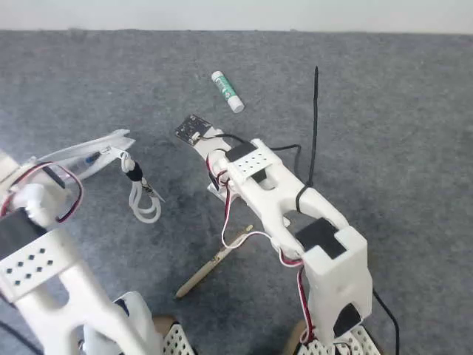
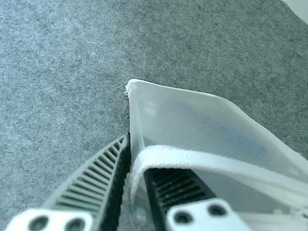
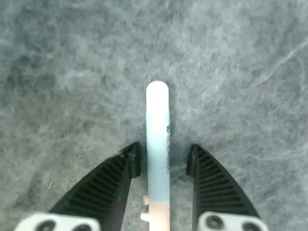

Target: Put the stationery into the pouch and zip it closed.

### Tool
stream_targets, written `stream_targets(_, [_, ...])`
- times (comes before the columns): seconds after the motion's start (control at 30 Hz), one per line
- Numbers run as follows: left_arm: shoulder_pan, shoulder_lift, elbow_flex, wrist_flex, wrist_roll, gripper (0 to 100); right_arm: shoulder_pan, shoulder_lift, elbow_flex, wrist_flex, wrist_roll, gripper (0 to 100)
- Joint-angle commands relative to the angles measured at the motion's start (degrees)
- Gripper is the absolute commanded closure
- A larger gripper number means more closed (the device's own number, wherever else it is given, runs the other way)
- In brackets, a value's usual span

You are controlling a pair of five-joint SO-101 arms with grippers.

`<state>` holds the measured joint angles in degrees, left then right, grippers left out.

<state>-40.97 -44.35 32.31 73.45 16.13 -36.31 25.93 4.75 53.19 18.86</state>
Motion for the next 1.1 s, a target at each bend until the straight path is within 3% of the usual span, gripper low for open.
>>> stream_targets(0.0, [-0.1, -0.1, -2.2, -2.0, 0.6, 99, -0.2, 0.8, -3.8, 0.7, -0.5, 87.2])
stream_targets(0.3, [-0.1, -0.1, -2.2, -2.0, 0.6, 99, -0.2, 0.4, -4.1, 0.7, -0.3, 99.4])
stream_targets(0.67, [0.2, -0.4, -2.2, -2.0, 0.6, 99, 1.2, -8.6, -3.2, 10.5, -0.8, 99.2])
stream_targets(0.93, [7.7, -0.4, -2.6, -0.4, 0.4, 99, 5.1, -13.6, -1.3, 10.7, -0.9, 99.2])
stream_targets(1.07, [13.8, -1.3, -4.1, 1.8, -1.7, 99, 5.1, -13.7, -1.1, 10.7, -7.9, 99.2])
